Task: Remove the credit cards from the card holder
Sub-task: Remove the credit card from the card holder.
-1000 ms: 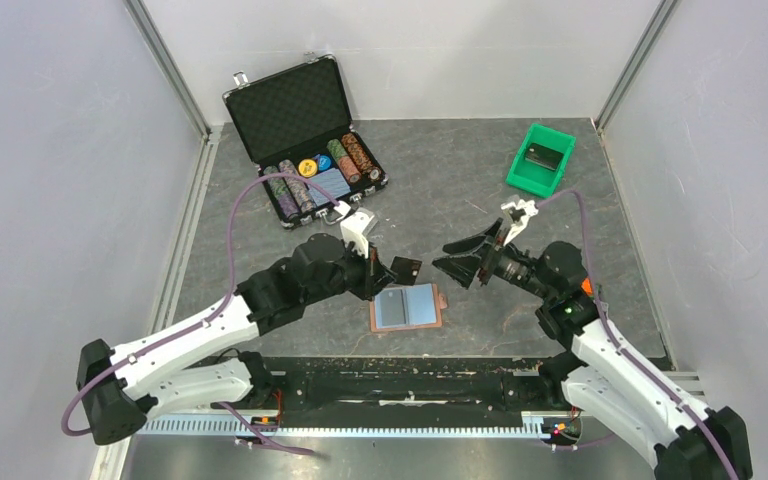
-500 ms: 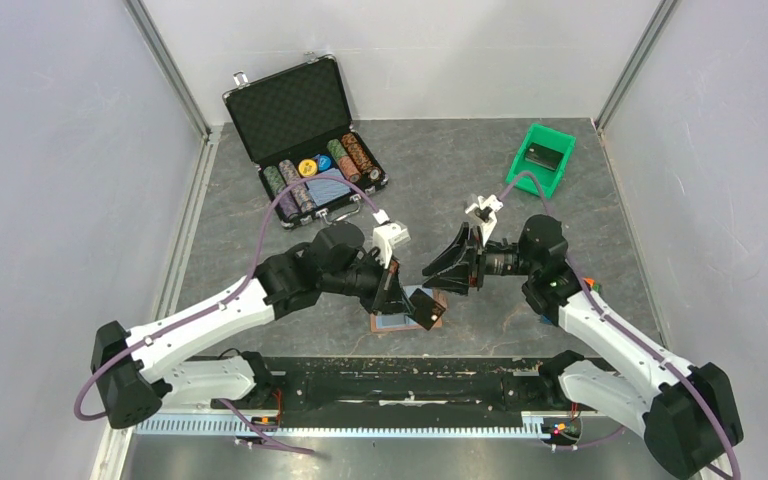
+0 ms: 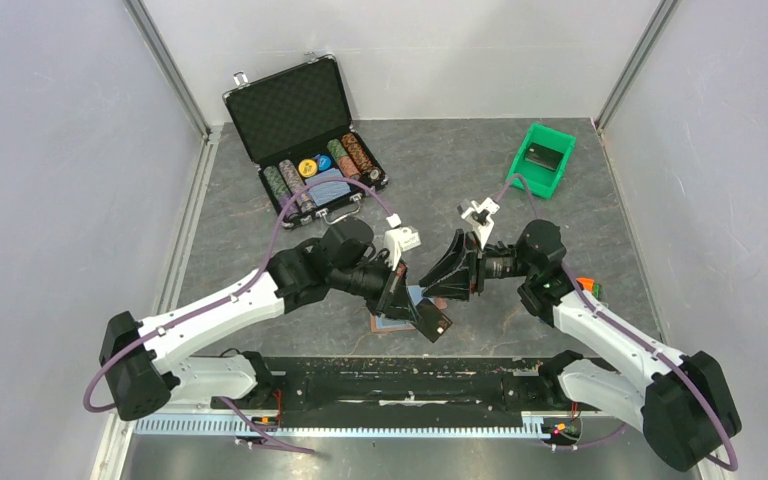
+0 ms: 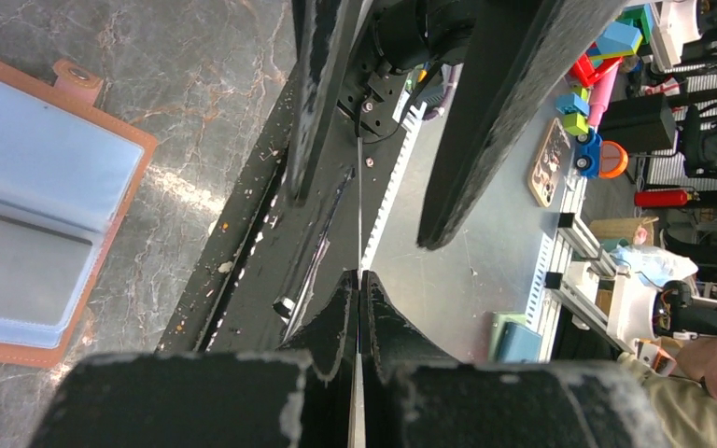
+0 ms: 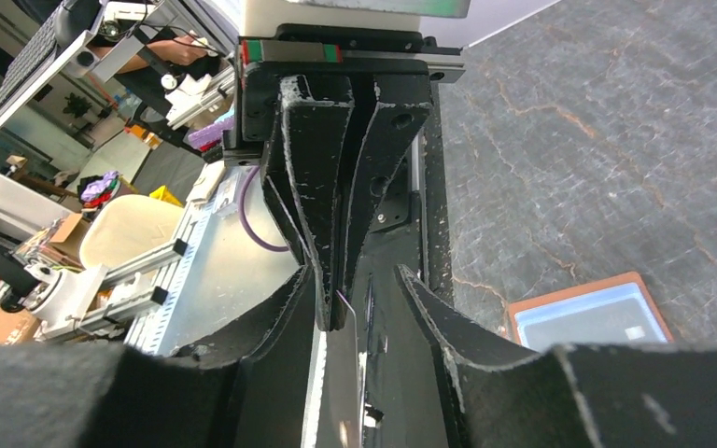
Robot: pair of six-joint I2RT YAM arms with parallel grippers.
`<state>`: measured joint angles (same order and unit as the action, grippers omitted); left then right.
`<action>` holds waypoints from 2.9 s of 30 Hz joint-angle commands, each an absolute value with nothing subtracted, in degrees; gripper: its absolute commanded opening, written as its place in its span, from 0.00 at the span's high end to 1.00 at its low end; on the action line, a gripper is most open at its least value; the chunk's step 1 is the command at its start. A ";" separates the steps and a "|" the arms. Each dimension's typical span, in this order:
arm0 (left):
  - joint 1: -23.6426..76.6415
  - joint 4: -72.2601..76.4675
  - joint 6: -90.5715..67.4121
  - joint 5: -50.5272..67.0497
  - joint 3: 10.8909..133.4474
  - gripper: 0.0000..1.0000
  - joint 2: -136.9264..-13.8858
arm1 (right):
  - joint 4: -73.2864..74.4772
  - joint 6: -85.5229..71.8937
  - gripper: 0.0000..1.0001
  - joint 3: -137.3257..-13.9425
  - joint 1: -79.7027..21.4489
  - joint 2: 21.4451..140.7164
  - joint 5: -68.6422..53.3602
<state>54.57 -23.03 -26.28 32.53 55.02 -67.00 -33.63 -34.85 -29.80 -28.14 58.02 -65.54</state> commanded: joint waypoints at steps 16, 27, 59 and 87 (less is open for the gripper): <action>50.90 -22.60 -21.96 37.01 61.66 0.93 -71.23 | -12.37 -21.62 1.00 -35.24 -29.64 57.59 -63.31; 44.14 -15.70 -26.24 38.56 55.47 0.60 -65.56 | -25.33 -36.14 1.00 -33.06 -29.54 57.02 -55.61; 43.07 20.44 -49.31 27.60 35.25 0.19 -59.09 | -71.55 -79.09 1.00 -9.41 -28.55 56.71 -19.63; 42.45 6.38 -38.48 42.95 41.72 0.98 -61.15 | -76.16 -71.56 0.55 -13.89 -17.62 61.15 -58.02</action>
